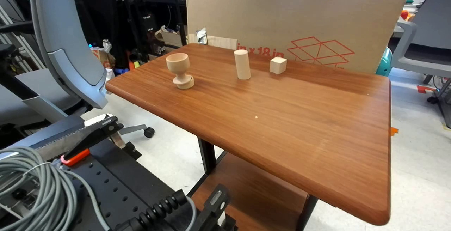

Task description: Remove the cylinder from the wooden cup then put it back in the cup.

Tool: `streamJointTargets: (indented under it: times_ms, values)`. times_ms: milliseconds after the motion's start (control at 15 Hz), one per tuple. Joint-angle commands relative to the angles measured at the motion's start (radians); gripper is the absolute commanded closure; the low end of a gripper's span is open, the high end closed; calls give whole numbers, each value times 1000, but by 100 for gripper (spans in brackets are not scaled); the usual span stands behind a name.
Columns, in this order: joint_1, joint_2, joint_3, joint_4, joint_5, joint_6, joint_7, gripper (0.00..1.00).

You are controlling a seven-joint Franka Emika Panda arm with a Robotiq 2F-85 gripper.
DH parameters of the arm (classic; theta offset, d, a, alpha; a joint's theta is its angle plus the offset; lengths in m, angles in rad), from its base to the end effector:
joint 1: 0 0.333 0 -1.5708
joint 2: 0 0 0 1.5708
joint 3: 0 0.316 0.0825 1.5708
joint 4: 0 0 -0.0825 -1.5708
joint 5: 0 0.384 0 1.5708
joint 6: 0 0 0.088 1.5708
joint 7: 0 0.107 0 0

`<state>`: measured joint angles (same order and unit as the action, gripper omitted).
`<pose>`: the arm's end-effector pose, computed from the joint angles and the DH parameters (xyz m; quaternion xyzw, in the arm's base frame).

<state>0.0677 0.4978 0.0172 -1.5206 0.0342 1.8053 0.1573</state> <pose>0.6661 0.0580 0.3563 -0.9932 0.0423 0.1080 0.0073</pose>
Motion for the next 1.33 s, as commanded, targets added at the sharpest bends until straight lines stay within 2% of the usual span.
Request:
streamJointTargets:
  times_ms: [0, 533, 1267]
  values:
    - [-9, 29, -13, -24, 3, 11, 18, 0]
    - [6, 185, -58, 37, -56, -22, 84, 0]
    - [34, 330, -70, 181, -153, -81, 116, 0]
